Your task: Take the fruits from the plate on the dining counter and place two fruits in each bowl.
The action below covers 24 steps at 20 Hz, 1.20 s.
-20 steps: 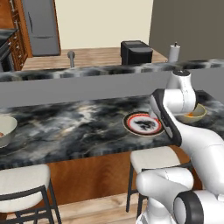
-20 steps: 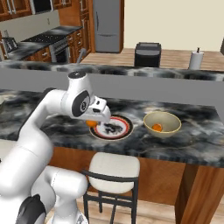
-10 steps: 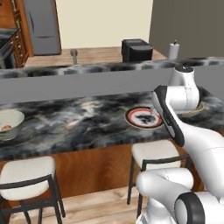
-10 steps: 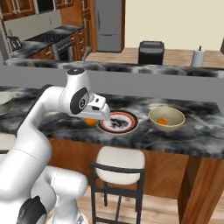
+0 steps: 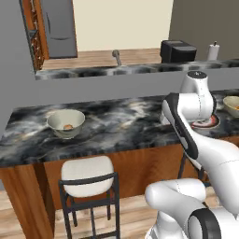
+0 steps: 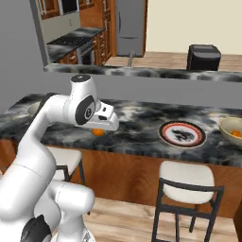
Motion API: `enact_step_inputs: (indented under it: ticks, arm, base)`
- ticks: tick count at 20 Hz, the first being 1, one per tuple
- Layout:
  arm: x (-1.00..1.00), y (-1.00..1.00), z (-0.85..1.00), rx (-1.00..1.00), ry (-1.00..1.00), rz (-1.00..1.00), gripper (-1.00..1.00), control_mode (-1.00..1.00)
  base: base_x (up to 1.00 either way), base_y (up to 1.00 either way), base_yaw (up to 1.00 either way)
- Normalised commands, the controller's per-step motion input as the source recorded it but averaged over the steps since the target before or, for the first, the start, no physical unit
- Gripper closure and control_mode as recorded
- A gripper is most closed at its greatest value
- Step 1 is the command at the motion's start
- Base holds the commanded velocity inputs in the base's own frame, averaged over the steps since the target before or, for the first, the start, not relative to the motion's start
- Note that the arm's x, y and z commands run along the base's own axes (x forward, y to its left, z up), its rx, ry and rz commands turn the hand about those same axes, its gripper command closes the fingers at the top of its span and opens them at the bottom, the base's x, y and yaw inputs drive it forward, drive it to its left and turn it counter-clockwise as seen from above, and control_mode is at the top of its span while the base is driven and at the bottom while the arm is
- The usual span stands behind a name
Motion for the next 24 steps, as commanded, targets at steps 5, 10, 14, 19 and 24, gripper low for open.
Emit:
enact_step_inputs:
  ticks: [5, 10, 14, 19, 24]
  arm:
    - [0.00, 0.00, 0.00, 0.00, 0.00, 0.00, 1.00, 1.00]
    - [0.00, 0.00, 0.00, 0.00, 0.00, 0.00, 1.00, 1.00]
    - [0.00, 0.00, 0.00, 0.00, 0.00, 0.00, 1.00, 1.00]
    - [0.00, 0.00, 0.00, 0.00, 0.00, 0.00, 1.00, 1.00]
    - [0.00, 0.00, 0.00, 0.00, 0.00, 0.00, 1.00, 1.00]
  base:
    - [0.15, 1.00, 0.00]
    - [0.09, 1.00, 0.00]
    - [0.17, 0.99, 0.00]
    - [0.54, 0.52, 0.00]
    - [0.47, -0.01, 0.00]
